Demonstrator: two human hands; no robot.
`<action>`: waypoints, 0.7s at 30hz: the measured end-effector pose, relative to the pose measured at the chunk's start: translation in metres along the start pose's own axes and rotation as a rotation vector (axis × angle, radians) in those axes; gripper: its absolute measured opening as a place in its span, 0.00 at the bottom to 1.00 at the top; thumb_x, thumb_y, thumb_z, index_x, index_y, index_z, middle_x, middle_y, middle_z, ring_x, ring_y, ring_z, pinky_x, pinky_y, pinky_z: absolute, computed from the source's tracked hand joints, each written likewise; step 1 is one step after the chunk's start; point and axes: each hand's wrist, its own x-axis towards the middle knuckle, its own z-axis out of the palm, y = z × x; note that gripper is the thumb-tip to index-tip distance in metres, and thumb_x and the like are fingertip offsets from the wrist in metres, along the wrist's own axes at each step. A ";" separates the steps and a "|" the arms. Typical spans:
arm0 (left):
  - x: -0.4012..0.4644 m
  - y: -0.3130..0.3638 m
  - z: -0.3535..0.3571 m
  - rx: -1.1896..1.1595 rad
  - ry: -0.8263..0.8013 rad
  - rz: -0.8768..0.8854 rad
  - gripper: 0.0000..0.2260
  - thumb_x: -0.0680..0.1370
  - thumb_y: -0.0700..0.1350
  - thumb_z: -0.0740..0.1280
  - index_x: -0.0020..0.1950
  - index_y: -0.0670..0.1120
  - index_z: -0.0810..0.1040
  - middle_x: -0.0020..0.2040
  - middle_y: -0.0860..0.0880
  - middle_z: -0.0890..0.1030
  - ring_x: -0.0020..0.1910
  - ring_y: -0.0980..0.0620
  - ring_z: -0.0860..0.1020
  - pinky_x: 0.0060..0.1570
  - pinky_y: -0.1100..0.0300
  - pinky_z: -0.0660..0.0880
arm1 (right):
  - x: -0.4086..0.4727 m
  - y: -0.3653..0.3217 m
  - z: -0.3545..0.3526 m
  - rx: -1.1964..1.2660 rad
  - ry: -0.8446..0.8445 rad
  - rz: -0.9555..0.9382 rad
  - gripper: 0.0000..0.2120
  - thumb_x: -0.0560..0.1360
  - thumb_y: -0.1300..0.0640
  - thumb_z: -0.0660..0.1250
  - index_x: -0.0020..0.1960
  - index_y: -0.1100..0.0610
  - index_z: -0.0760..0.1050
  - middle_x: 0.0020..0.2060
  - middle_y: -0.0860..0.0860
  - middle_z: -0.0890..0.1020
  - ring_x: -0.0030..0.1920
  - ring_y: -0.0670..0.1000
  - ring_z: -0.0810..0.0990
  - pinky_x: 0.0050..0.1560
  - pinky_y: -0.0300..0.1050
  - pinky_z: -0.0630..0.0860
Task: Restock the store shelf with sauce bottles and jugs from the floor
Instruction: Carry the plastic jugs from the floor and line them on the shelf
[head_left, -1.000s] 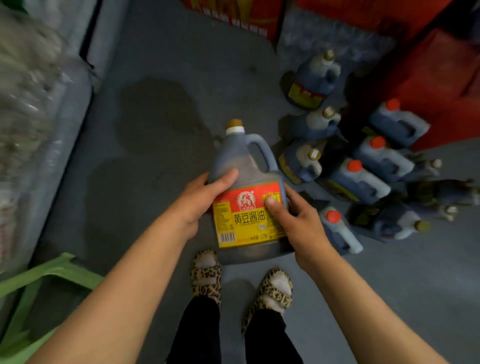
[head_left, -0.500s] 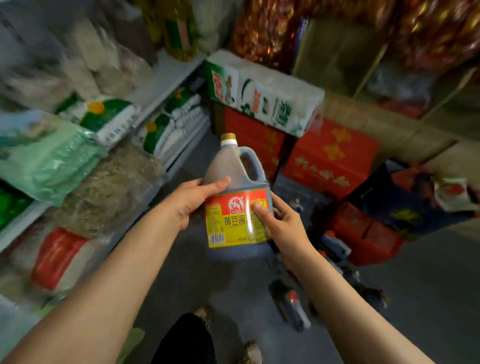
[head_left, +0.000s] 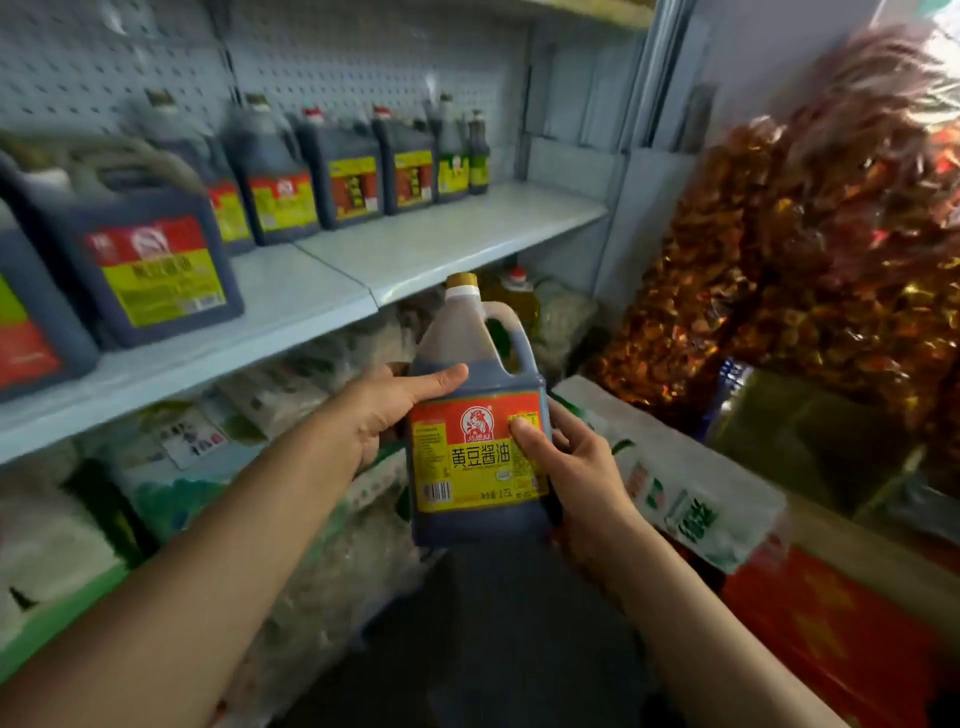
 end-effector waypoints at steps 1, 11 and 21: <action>0.010 0.013 -0.014 -0.001 0.026 0.022 0.36 0.55 0.57 0.79 0.59 0.42 0.78 0.42 0.45 0.87 0.41 0.46 0.85 0.41 0.54 0.79 | 0.020 -0.005 0.014 0.012 -0.022 -0.017 0.24 0.76 0.55 0.73 0.71 0.53 0.74 0.53 0.57 0.87 0.53 0.60 0.86 0.55 0.58 0.83; 0.099 0.090 -0.121 -0.026 0.275 0.223 0.23 0.69 0.50 0.78 0.60 0.43 0.79 0.48 0.45 0.86 0.43 0.49 0.85 0.42 0.58 0.79 | 0.193 -0.041 0.119 0.020 -0.309 -0.120 0.28 0.74 0.58 0.73 0.73 0.57 0.72 0.54 0.60 0.86 0.54 0.61 0.86 0.51 0.55 0.84; 0.201 0.119 -0.168 -0.019 0.511 0.376 0.24 0.71 0.42 0.78 0.64 0.48 0.76 0.54 0.49 0.84 0.49 0.51 0.83 0.47 0.55 0.80 | 0.365 -0.035 0.175 -0.072 -0.617 -0.183 0.23 0.76 0.64 0.72 0.70 0.61 0.75 0.57 0.56 0.85 0.57 0.54 0.85 0.52 0.44 0.81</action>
